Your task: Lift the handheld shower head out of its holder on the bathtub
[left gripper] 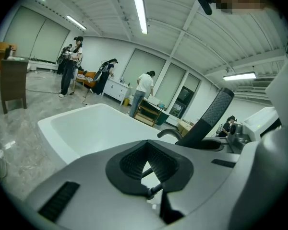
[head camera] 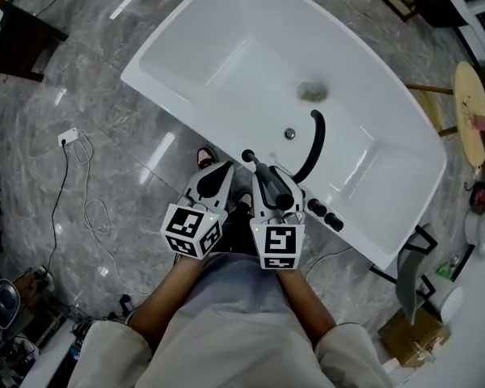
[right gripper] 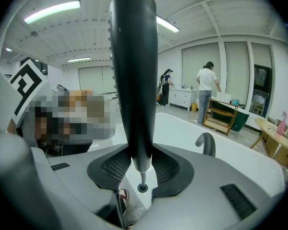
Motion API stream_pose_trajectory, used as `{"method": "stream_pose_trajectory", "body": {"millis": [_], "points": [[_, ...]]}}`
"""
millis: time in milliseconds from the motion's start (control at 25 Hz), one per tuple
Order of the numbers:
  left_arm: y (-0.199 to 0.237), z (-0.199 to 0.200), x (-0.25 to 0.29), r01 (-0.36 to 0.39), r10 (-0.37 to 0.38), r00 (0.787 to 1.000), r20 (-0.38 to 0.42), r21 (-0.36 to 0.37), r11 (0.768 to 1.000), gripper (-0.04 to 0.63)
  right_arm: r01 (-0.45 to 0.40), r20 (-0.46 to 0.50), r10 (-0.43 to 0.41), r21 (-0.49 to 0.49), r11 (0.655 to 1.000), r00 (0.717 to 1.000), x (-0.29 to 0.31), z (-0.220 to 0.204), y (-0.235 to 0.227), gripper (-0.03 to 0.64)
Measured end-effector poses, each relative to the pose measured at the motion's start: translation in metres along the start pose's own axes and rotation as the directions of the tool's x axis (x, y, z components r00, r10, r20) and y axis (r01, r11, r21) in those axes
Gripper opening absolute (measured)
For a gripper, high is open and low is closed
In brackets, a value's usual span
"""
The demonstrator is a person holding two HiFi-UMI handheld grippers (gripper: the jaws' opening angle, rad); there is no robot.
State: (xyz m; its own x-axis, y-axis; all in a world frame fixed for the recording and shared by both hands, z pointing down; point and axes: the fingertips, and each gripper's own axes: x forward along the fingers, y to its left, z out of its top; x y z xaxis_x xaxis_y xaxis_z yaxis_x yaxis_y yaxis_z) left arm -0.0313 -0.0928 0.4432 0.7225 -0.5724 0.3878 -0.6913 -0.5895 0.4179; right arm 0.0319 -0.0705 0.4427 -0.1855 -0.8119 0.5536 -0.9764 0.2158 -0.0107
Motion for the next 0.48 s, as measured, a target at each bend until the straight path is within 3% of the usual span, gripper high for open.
{"method": "stream_pose_trajectory", "body": {"millis": [480], "points": [[-0.018, 0.024, -0.006, 0.022, -0.024, 0.999, 0.049, 0.034, 0.999, 0.005, -0.010, 0.080, 0.011, -0.014, 1.000, 0.997, -0.029, 0.036, -0.001, 0.140]]}}
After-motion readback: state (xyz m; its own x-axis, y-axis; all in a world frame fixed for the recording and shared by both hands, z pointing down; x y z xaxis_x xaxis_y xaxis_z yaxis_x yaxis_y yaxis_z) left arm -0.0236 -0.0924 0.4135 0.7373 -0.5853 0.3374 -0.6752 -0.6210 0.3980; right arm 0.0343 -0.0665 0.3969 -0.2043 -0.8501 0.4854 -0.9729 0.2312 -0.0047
